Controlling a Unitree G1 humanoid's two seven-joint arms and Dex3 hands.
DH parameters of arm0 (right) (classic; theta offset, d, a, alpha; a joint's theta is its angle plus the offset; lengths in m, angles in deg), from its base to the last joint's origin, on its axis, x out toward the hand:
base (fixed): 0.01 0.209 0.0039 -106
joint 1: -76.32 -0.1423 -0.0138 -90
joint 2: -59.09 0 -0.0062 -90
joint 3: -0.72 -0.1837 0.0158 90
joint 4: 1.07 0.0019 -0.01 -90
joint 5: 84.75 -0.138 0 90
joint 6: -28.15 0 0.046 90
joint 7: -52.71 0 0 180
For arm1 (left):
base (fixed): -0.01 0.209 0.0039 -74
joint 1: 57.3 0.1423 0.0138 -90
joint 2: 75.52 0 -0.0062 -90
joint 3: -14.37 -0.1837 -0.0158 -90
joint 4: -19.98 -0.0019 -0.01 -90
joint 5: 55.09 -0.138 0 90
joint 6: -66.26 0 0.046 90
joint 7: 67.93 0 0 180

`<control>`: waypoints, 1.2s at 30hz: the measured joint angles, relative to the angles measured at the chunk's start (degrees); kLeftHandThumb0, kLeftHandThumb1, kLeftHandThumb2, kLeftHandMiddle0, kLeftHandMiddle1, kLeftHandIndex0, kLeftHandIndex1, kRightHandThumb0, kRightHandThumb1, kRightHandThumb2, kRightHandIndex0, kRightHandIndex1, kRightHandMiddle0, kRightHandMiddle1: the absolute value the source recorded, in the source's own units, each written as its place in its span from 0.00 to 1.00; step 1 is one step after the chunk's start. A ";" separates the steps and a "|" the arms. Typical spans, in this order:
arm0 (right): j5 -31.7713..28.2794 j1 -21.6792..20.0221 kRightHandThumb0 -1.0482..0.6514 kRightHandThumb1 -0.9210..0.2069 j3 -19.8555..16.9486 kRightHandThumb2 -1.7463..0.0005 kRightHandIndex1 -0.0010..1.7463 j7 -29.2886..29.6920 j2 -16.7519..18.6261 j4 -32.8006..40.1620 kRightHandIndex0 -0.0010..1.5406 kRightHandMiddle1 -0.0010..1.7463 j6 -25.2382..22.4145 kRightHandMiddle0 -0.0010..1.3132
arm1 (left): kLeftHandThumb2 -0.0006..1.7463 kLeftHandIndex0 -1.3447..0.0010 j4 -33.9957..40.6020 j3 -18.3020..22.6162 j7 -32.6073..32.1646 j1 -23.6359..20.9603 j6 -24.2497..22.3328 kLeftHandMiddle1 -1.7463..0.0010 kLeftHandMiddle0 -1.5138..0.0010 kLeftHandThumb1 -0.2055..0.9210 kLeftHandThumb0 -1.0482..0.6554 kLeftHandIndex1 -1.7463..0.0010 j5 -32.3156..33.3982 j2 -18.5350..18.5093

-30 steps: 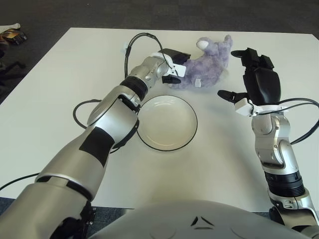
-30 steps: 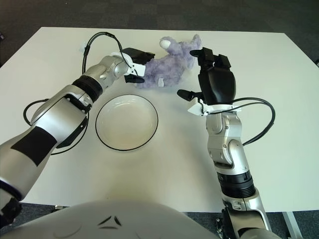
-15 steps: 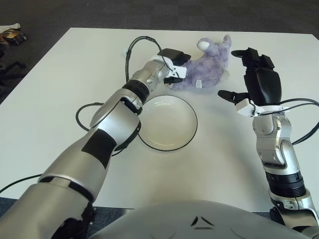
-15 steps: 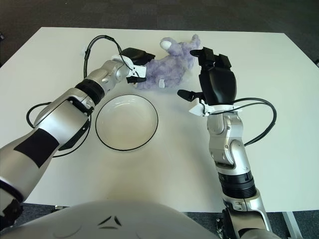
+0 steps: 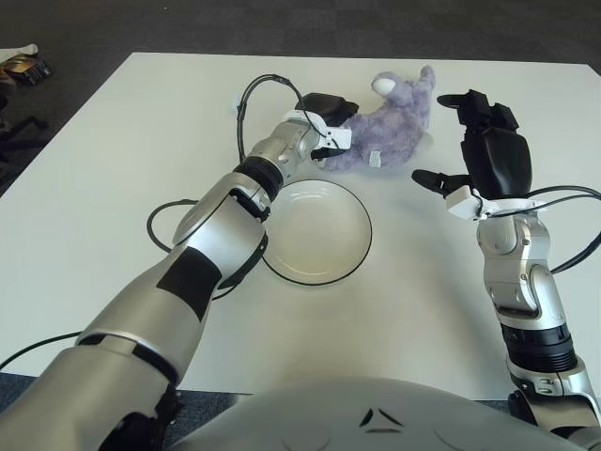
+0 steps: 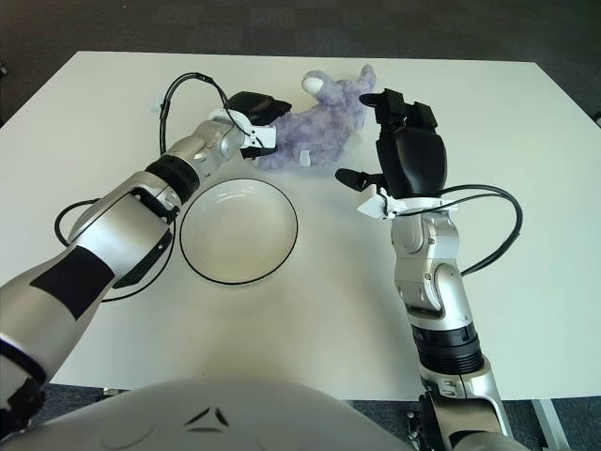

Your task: Put the doll into the plate.

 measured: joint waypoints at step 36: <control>0.44 -12.87 0.18 0.52 2.07 0.52 0.34 -8.90 -10.36 -15.22 0.07 0.47 2.73 0.00 | 0.90 0.25 3.68 0.51 -2.58 2.00 2.80 0.00 0.48 0.28 0.95 0.00 0.11 -1.95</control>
